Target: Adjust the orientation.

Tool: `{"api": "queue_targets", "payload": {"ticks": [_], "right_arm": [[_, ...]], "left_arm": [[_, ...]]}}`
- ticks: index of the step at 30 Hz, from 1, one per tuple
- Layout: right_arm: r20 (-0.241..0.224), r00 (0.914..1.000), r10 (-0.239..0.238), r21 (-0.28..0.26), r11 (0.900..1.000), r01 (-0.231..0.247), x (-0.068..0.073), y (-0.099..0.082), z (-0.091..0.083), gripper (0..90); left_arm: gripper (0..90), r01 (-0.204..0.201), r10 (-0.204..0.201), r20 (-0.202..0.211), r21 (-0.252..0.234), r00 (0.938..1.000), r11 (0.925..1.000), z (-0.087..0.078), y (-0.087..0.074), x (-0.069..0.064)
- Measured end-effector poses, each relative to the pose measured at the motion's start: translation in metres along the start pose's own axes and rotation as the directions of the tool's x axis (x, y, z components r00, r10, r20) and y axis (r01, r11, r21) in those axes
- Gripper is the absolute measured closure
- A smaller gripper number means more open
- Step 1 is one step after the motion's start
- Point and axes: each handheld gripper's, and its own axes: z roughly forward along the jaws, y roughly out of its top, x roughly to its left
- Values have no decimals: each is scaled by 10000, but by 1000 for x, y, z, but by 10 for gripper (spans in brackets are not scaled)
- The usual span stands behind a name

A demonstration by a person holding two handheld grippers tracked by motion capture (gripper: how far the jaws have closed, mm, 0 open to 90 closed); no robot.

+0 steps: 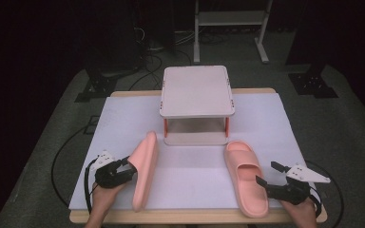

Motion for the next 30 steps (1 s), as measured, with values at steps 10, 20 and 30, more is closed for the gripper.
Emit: {"api": "queue_targets", "payload": {"ticks": [10,20,30], "right_arm": [[-6,10000,2,14,10000,-2,0,0,1,172],[-45,10000,18,15,10000,-17,0,0,1,172],[-71,10000,39,69,10000,-39,1,0,2,172]], "left_arm": [[437,-45,46,75,-54,10000,10000,1,1,-3],[408,-294,293,47,46,9996,9996,6,2,-12],[376,-564,547,464,369,9974,9977,23,4,-30]]}}
